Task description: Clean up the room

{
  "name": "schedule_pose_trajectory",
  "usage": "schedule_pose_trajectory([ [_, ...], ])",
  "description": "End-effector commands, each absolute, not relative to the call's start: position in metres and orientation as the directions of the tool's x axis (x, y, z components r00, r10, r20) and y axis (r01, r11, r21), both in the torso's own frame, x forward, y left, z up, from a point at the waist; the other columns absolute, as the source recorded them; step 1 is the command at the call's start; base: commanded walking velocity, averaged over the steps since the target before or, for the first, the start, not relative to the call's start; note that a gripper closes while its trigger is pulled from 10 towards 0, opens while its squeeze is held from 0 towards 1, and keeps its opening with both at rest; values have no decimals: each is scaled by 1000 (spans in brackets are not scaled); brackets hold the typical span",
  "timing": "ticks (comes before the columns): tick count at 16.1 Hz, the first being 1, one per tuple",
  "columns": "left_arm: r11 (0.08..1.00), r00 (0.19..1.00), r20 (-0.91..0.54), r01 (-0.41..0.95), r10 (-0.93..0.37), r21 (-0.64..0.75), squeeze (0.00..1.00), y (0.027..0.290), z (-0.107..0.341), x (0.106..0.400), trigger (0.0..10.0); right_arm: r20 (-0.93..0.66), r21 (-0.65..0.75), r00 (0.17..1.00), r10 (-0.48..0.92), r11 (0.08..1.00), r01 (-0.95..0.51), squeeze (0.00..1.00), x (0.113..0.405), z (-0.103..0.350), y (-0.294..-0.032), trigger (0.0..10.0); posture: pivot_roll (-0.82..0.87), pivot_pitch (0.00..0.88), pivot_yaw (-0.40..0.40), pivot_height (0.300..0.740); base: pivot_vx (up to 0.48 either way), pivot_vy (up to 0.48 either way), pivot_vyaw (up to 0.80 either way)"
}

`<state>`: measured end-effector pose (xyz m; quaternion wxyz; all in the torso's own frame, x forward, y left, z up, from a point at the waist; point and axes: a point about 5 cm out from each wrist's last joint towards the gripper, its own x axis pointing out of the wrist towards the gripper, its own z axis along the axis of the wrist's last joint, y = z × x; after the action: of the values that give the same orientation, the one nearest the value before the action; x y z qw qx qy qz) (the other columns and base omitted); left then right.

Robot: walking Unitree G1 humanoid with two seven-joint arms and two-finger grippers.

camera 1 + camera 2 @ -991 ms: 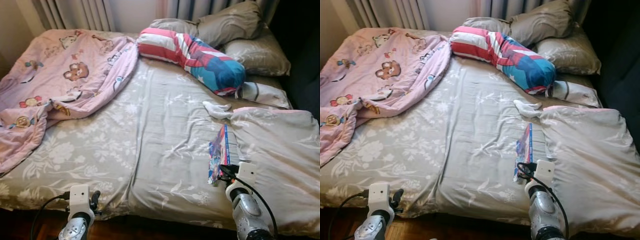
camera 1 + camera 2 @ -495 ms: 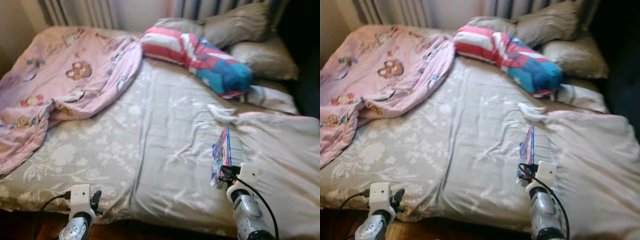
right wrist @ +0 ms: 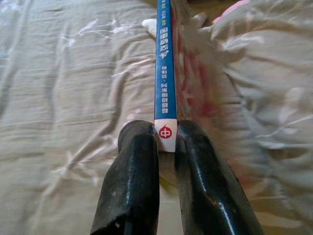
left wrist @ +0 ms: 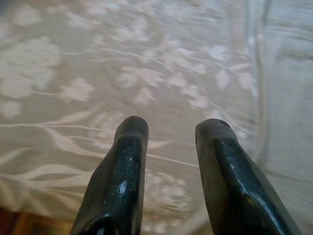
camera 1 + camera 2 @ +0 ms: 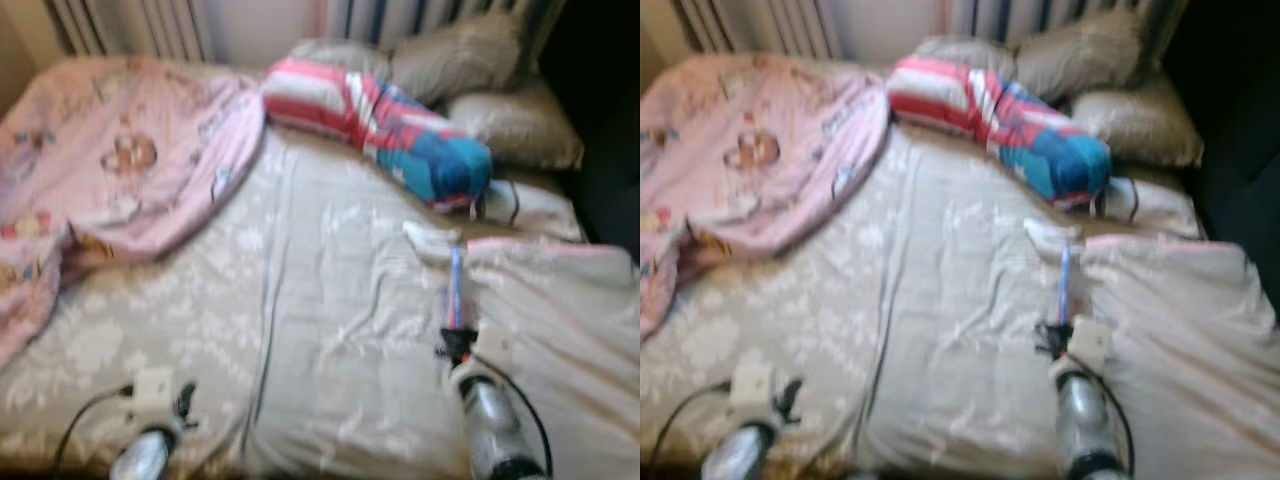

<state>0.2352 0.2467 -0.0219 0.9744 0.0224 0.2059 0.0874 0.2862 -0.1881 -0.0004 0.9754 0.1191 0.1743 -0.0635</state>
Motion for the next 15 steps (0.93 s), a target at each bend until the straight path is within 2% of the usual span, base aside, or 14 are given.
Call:
schedule_pose_trajectory([
  [1, 985, 890, -423, -157, 170, 67, 0, 241, -29, 229, 10000, -358, 226, 928, -102, 955, 192, 0, 283, -3, -193, 10000, 183, 150, -32, 740, 0, 0, 0],
  [4, 986, 890, -424, -151, 166, 70, 0, 241, -29, 228, 10000, -393, 263, 914, -100, 941, 216, 0, 279, -8, -195, 10000, 183, 162, -25, 740, 0, 0, 0],
  [7, 987, 892, -423, -141, 160, 76, 0, 243, -29, 226, 10000, -435, 200, 893, -120, 953, 226, 0, 277, -11, -201, 10000, 185, 178, -19, 740, 0, 0, 0],
  [8, 987, 892, -423, -140, 161, 81, 0, 244, -30, 224, 10000, -458, 180, 884, -99, 963, 202, 0, 275, -14, -200, 10000, 186, 187, -14, 740, 0, 0, 0],
  [15, 989, 896, -423, -98, 138, 114, 0, 253, -27, 221, 10000, -490, 273, 868, 76, 959, 71, 0, 270, -22, -177, 10000, 202, 227, 36, 740, 0, 0, 0],
])
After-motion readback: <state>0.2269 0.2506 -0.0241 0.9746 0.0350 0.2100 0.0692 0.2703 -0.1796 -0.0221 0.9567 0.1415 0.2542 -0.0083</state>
